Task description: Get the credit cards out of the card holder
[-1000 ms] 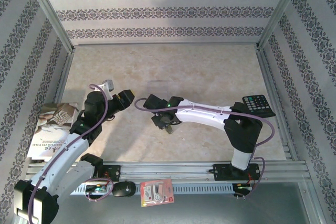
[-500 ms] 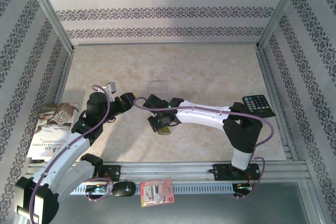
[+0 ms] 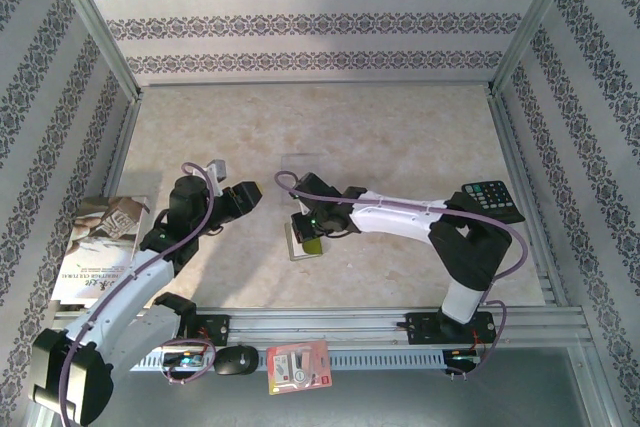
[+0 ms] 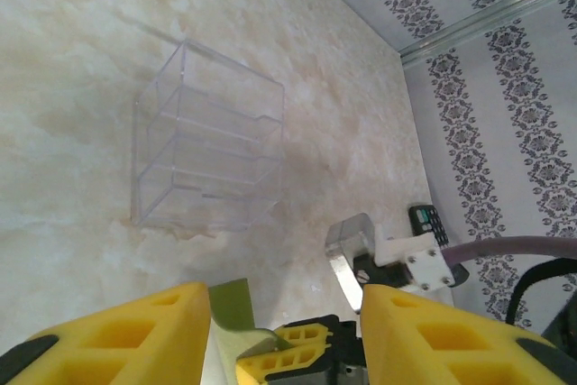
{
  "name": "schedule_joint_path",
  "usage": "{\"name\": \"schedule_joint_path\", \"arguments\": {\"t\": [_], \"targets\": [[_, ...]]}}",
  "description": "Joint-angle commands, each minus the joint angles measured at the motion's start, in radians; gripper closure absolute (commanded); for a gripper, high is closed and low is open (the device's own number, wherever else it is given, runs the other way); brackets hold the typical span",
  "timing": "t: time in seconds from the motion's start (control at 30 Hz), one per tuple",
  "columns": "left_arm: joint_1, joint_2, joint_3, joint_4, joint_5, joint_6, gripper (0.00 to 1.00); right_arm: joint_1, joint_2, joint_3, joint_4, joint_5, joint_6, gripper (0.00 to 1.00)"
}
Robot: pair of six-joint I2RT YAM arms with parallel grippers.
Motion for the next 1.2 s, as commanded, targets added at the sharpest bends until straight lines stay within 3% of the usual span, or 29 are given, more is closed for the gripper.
{"name": "schedule_joint_path", "arguments": {"t": [0.0, 0.37, 0.67, 0.97, 1.17], "targets": [[-0.016, 0.021, -0.015, 0.048, 0.018, 0.004, 0.53, -0.035, -0.066, -0.077, 0.053, 0.013, 0.056, 1.0], [-0.153, 0.146, -0.01, 0.026, -0.076, 0.033, 0.55, -0.146, -0.17, -0.277, 0.029, 0.102, 0.102, 1.0], [-0.236, 0.294, 0.023, 0.026, -0.132, 0.049, 0.66, -0.173, -0.085, -0.311, 0.0, 0.186, 0.108, 1.0], [-0.315, 0.441, 0.099, 0.04, -0.137, 0.072, 0.68, -0.186, -0.069, -0.328, 0.034, 0.191, 0.116, 1.0], [-0.354, 0.493, 0.155, -0.012, -0.138, 0.074, 0.82, -0.194, -0.094, -0.334, 0.061, 0.17, 0.093, 1.0]]}}
